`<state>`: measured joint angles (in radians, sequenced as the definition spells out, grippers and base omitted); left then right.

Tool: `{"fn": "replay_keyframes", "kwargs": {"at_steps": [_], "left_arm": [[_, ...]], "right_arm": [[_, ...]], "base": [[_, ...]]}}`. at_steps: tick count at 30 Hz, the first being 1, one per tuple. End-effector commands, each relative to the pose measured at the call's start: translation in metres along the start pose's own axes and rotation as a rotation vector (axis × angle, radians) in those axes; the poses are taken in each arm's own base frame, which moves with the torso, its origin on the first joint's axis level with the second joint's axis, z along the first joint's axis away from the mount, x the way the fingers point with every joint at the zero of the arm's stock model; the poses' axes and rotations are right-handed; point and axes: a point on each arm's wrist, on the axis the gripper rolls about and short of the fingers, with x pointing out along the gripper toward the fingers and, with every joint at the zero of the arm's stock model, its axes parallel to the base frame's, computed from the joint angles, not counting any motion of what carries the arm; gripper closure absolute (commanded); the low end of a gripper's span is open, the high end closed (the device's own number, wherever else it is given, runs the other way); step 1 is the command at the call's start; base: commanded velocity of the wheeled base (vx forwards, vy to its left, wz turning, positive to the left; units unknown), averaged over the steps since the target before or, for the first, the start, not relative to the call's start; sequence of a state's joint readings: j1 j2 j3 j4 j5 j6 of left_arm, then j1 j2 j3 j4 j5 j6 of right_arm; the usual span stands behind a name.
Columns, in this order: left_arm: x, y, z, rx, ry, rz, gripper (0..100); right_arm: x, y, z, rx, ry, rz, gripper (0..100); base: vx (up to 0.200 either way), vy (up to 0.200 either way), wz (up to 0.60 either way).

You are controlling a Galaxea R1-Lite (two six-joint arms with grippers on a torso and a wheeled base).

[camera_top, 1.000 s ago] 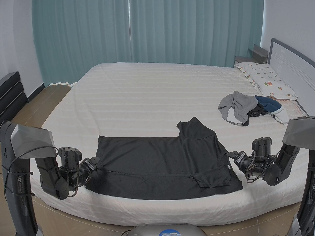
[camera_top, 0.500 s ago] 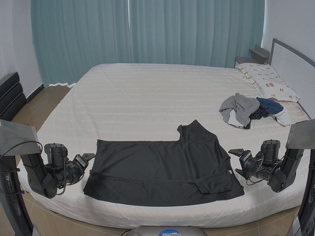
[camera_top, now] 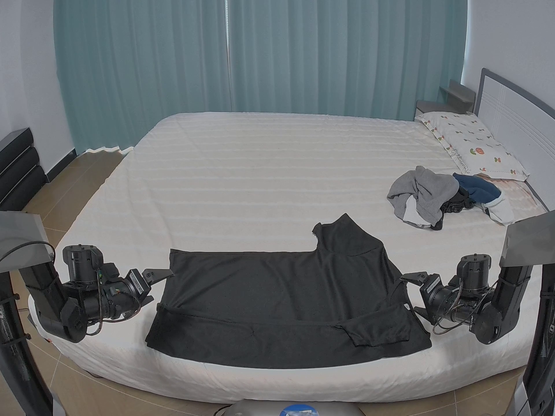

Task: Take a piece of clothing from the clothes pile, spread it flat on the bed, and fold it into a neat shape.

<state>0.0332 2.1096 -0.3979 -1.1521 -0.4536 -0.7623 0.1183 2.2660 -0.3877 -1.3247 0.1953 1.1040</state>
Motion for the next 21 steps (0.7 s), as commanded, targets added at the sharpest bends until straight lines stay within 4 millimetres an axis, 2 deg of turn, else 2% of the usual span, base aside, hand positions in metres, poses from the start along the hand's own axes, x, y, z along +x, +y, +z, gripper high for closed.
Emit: {"fn": "replay_keyframes", "kwargs": {"at_steps": [1,3,6,9,18,21], "left_arm": [[0.0,0.0,-0.001,0.053,0.038,-0.003,0],[0.009,0.002,-0.015,0.105,0.125,0.008,0],[0.013,0.004,-0.019,0.121,0.143,0.012,0],[0.028,0.016,-0.031,0.167,0.2,0.042,0],[0.036,0.016,-0.035,0.203,0.187,0.076,0],[0.045,0.016,-0.034,0.216,0.16,0.103,0]], "right_arm": [[0.001,-0.002,-0.002,-0.005,0.003,0.001,0],[0.002,-0.004,-0.003,-0.006,0.003,-0.002,0],[0.002,-0.004,-0.003,-0.008,0.001,0.002,0],[0.002,-0.006,-0.004,-0.024,0.003,-0.003,0],[0.004,-0.007,-0.009,-0.051,0.014,-0.008,0],[0.004,-0.008,-0.009,-0.051,0.016,-0.011,0]], "base": [[0.0,0.0,0.0],[0.0,0.0,0.0],[0.0,0.0,0.0],[0.0,0.0,0.0],[0.0,0.0,0.0],[0.0,0.0,0.0]]}}
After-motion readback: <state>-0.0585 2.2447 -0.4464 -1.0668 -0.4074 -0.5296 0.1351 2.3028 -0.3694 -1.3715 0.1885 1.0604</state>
